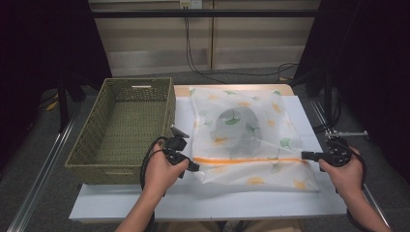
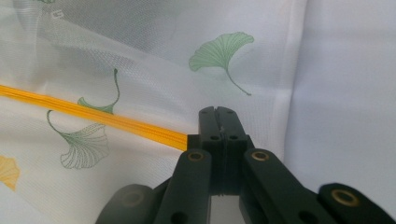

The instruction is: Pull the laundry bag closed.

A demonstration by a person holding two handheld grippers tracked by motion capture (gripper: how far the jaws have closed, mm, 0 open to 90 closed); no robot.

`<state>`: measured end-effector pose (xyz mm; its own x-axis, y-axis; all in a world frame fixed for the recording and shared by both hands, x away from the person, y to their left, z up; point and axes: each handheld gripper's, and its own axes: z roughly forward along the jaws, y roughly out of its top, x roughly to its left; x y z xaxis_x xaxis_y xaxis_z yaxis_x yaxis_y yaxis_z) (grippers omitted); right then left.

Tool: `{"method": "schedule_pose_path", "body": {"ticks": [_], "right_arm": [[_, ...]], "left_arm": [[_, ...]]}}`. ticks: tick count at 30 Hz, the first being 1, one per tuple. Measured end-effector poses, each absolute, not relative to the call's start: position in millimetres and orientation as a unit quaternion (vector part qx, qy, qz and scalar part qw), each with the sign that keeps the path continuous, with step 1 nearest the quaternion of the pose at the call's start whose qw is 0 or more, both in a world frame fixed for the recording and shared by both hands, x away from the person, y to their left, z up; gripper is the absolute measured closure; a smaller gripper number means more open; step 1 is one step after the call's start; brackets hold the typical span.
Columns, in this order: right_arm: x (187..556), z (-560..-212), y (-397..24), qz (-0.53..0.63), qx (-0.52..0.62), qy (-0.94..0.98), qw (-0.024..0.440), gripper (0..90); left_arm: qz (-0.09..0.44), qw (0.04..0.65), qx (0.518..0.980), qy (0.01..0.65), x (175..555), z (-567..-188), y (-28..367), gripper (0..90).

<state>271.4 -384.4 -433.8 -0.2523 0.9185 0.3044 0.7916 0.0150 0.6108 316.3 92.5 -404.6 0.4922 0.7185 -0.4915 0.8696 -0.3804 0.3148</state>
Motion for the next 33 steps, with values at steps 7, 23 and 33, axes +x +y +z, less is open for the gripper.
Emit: {"method": "schedule_pose_path", "body": {"ticks": [7,23,33], "right_arm": [[270.6,-434.8,-389.8,0.343,0.609,0.708,0.099,90.0],[269.3,-439.0,-397.8,0.333,0.615,0.708,0.103,90.0],[267.3,-438.6,-398.5,0.343,0.614,0.704,0.098,90.0]], "left_arm": [[-0.135,0.269,0.821,0.485,316.4,-405.4,93.6,89.2],[-0.139,0.268,0.816,0.492,317.4,-405.7,94.9,89.2],[-0.133,0.264,0.818,0.493,317.2,-404.9,94.5,89.1]]}}
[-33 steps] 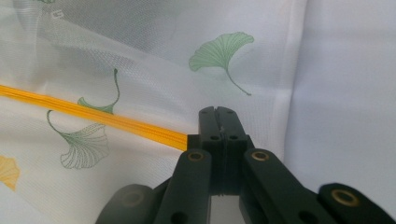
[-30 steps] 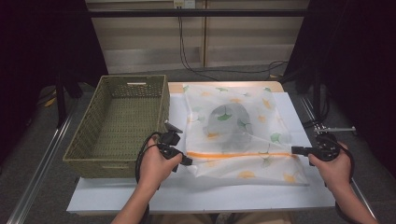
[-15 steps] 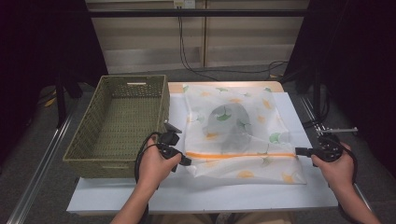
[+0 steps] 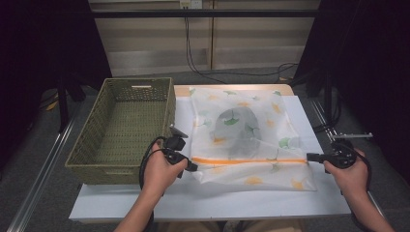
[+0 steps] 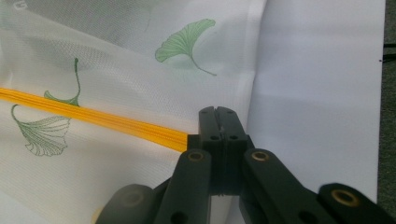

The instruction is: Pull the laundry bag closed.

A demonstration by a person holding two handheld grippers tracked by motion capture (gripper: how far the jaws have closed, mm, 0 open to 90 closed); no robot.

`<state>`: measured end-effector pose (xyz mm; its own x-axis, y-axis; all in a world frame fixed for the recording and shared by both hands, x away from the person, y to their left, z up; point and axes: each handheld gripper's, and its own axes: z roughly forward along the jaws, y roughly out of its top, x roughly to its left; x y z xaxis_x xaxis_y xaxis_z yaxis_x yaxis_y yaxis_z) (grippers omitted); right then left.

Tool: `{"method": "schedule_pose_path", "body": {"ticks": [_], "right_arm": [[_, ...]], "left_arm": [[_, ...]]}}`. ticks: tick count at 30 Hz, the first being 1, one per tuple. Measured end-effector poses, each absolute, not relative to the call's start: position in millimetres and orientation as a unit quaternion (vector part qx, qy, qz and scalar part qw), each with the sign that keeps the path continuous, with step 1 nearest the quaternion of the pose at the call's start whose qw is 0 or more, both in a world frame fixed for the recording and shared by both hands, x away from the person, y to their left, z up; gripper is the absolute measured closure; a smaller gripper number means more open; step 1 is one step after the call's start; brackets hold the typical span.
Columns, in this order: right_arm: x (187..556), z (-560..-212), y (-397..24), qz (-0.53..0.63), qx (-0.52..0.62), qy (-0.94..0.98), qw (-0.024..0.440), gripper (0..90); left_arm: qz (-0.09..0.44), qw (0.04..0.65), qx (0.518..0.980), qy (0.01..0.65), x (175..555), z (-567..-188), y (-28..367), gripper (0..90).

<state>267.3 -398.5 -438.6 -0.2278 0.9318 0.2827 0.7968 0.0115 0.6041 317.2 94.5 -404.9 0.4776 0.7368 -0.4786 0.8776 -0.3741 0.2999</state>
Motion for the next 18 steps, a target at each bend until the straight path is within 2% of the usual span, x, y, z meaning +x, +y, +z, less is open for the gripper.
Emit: {"method": "schedule_pose_path", "body": {"ticks": [11,14,16,18], "right_arm": [[264.7,-438.3,-395.2,0.359,0.606,0.703,0.100,90.0],[264.1,-438.0,-394.9,0.362,0.603,0.703,0.100,89.8],[263.4,-438.4,-394.3,0.369,0.602,0.701,0.104,82.6],[263.1,-438.0,-392.7,0.371,0.602,0.699,0.110,74.0]], "left_arm": [[-0.124,0.269,0.826,0.481,315.2,-401.8,93.1,88.0],[-0.128,0.275,0.823,0.481,314.3,-399.9,93.9,80.1],[-0.133,0.280,0.823,0.476,313.9,-398.4,94.0,71.6],[-0.126,0.294,0.822,0.470,313.5,-396.0,93.6,57.9]]}}
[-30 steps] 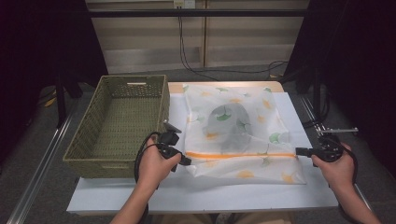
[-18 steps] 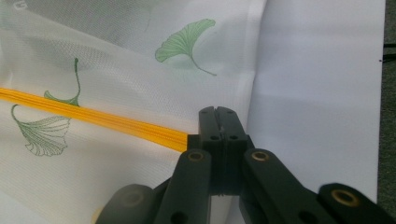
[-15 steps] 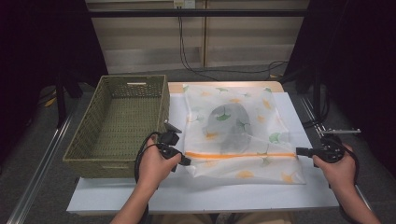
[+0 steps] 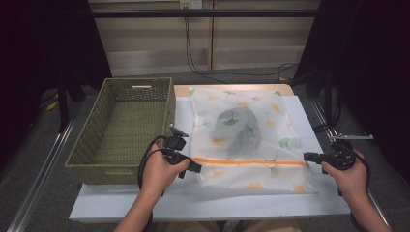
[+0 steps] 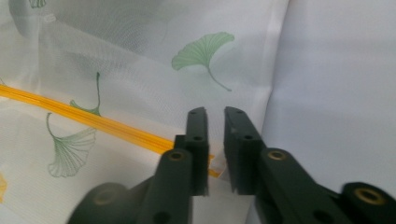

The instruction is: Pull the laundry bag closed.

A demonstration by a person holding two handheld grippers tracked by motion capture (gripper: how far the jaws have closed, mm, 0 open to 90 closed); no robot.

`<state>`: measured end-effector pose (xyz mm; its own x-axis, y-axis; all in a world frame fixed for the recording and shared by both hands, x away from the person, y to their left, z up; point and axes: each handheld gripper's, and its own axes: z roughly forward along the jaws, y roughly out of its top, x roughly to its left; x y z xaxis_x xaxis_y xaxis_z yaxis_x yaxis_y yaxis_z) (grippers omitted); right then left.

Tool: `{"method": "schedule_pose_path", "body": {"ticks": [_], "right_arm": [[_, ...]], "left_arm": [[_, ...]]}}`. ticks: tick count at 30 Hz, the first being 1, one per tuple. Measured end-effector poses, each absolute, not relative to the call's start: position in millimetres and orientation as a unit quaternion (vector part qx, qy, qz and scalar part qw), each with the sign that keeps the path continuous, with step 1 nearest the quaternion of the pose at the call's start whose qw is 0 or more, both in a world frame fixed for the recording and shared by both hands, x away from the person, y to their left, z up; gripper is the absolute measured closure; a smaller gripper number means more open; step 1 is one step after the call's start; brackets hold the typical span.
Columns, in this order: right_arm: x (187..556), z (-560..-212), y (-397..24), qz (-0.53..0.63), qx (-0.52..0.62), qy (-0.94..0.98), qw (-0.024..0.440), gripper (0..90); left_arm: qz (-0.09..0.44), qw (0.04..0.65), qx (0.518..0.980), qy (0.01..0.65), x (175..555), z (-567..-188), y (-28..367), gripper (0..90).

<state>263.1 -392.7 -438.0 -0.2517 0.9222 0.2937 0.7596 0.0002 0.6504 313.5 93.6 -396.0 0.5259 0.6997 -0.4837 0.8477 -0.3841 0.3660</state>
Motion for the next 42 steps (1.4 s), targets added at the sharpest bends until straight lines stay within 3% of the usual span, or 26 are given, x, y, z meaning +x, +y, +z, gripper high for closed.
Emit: {"method": "schedule_pose_path", "body": {"ticks": [3,4,5,6,10,18,31,42], "right_arm": [[262.9,-436.8,-390.7,0.374,0.598,0.700,0.112,69.2],[262.5,-434.8,-389.5,0.379,0.595,0.700,0.115,64.2],[262.5,-434.8,-389.5,0.379,0.595,0.700,0.115,64.2],[263.1,-434.0,-387.6,0.386,0.589,0.700,0.118,55.5],[263.4,-432.2,-382.0,0.389,0.569,0.712,0.132,44.5],[265.1,-431.2,-373.8,0.399,0.549,0.721,0.141,29.1],[263.5,-436.4,-374.6,0.413,0.536,0.719,0.155,12.5],[258.9,-445.7,-378.1,0.411,0.519,0.736,0.142,9.6]], "left_arm": [[-0.121,0.303,0.825,0.462,313.7,-392.8,94.2,54.0],[-0.116,0.311,0.825,0.458,313.3,-390.5,93.8,47.0],[-0.116,0.311,0.825,0.458,313.3,-390.5,93.8,45.9],[-0.112,0.315,0.829,0.449,314.0,-389.4,94.5,43.4],[-0.083,0.331,0.826,0.449,313.6,-386.4,94.3,29.1],[-0.029,0.352,0.837,0.418,313.6,-384.2,89.0,7.6],[0.027,0.368,0.853,0.369,312.5,-396.6,82.2,1.8],[0.020,0.376,0.856,0.354,311.0,-415.3,72.2,2.3]]}}
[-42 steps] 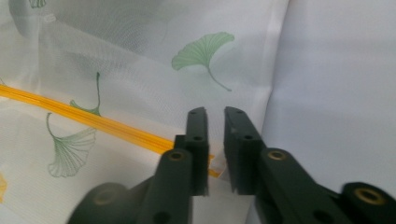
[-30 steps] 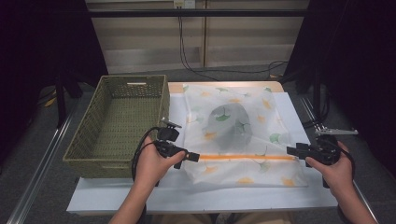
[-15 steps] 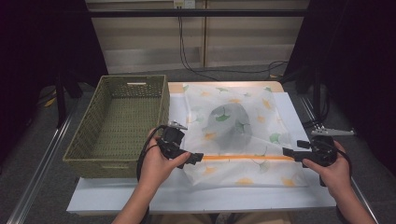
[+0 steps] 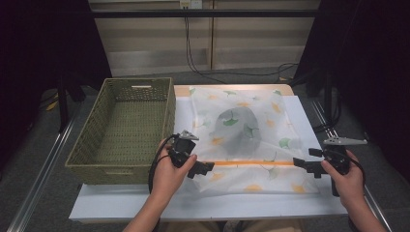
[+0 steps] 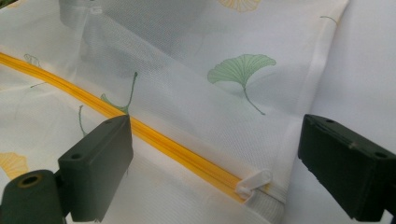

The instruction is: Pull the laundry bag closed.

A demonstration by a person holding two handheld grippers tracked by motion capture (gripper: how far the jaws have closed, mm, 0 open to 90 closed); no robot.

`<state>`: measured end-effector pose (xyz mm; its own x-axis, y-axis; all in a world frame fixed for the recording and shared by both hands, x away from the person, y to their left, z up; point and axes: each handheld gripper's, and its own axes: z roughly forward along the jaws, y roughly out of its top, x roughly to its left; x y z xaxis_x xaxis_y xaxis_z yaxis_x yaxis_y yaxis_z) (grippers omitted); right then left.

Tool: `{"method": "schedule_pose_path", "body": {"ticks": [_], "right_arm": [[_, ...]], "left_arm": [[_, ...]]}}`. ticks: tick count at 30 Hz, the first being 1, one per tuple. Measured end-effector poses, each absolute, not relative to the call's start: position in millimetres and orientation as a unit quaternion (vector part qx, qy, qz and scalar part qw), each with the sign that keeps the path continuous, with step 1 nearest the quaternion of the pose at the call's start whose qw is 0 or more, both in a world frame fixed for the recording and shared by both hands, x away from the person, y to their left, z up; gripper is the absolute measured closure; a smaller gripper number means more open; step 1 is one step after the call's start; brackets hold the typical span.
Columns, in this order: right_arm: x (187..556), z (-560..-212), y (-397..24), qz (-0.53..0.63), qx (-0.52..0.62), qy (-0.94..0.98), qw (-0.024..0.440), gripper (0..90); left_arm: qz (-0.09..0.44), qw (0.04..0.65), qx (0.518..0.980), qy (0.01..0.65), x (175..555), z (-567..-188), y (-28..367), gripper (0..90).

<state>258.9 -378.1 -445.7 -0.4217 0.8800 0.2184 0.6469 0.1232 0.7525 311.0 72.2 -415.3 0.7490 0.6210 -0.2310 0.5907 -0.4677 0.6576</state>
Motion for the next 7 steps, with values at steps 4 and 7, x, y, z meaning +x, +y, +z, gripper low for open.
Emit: {"method": "schedule_pose_path", "body": {"ticks": [4,7], "right_arm": [[258.6,-445.5,-378.2,0.415,0.515,0.737,0.142,9.6],[258.2,-445.9,-378.0,0.415,0.515,0.737,0.142,9.6]], "left_arm": [[0.010,0.378,0.854,0.358,311.2,-415.8,71.7,2.5],[0.007,0.380,0.852,0.361,311.5,-415.6,71.6,2.7]]}}
